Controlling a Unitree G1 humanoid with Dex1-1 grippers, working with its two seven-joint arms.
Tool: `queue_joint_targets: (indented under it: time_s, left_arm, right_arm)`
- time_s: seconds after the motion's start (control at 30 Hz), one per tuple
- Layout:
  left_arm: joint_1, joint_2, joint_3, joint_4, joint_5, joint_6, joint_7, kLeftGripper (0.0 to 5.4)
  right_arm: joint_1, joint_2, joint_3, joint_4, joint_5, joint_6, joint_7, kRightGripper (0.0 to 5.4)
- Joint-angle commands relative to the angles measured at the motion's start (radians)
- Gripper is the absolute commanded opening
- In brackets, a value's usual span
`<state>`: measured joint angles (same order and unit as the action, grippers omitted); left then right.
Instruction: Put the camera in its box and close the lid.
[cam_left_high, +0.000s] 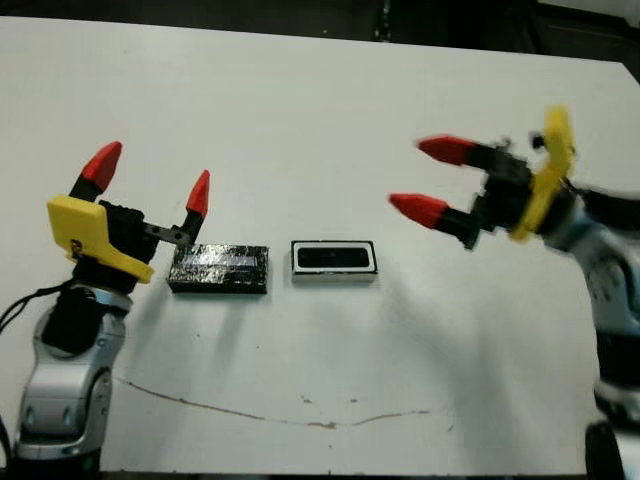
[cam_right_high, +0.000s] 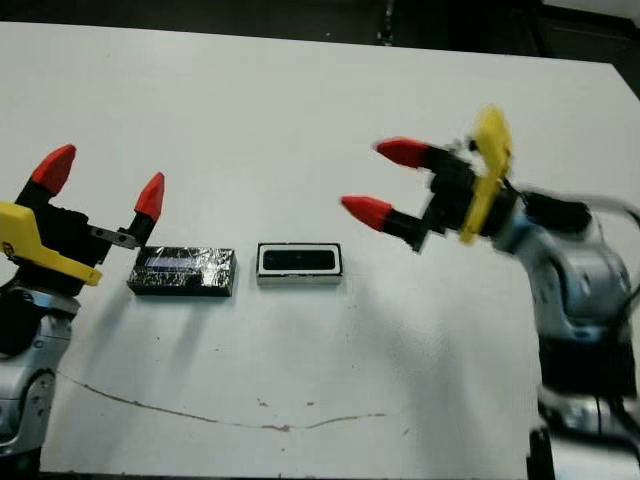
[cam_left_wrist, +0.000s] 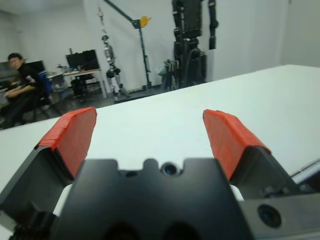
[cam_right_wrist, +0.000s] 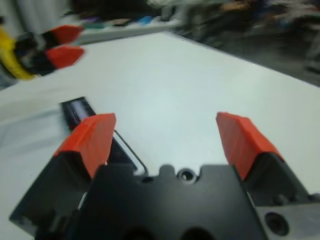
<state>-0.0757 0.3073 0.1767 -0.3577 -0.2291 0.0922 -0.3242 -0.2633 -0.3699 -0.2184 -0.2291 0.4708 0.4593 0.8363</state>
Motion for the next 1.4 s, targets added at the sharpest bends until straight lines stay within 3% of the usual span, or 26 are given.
queue_joint_targets:
  time_s: [0.03,0.2,0.37,0.5,0.6,0.77,0.9,1.03,1.17,1.4]
  left_arm:
    - [-0.031,0.098,0.019,0.029,-0.023,0.004,-0.098,5.4]
    - [-0.101,0.274,0.025,0.084,-0.078,0.035,-0.304,5.4]
    - [-0.225,0.433,-0.009,0.185,-0.159,0.112,-0.552,5.4]
    - [-0.348,0.478,-0.053,0.337,-0.274,0.177,-0.815,5.4]
    - [-0.407,0.487,-0.085,0.421,-0.309,0.213,-0.944,5.4]
    - [-0.473,0.491,-0.151,0.498,-0.261,0.154,-1.086,5.4]
    - [-0.494,0.494,-0.197,0.501,-0.193,0.069,-1.135,5.4]
    - [-0.489,0.484,-0.222,0.487,-0.169,0.05,-1.155,5.4]
    - [-0.483,0.457,-0.247,0.515,-0.17,0.022,-1.189,5.4]
    - [-0.445,0.458,-0.281,0.501,-0.086,-0.008,-1.128,5.4]
  right_arm:
    - [0.146,0.065,-0.061,-0.091,0.018,-0.063,-0.119,4.51]
    - [0.312,0.141,-0.097,-0.191,0.047,-0.138,-0.232,3.73]
    - [0.382,0.156,-0.082,-0.212,0.086,-0.179,-0.251,2.99]
    - [0.364,0.153,-0.064,-0.171,0.078,-0.196,-0.27,2.36]
    - [0.354,0.149,-0.052,-0.149,0.072,-0.201,-0.283,1.9]
    - [0.348,0.149,-0.042,-0.119,0.079,-0.219,-0.282,1.16]
    - [0.352,0.146,-0.042,-0.123,0.084,-0.216,-0.297,0.53]
    - [0.352,0.142,-0.038,-0.126,0.074,-0.228,-0.305,0.01]
    - [0.354,0.142,-0.037,-0.117,0.079,-0.238,-0.299,0.01]
    - [0.361,0.131,-0.026,-0.131,0.066,-0.231,-0.314,0.01]
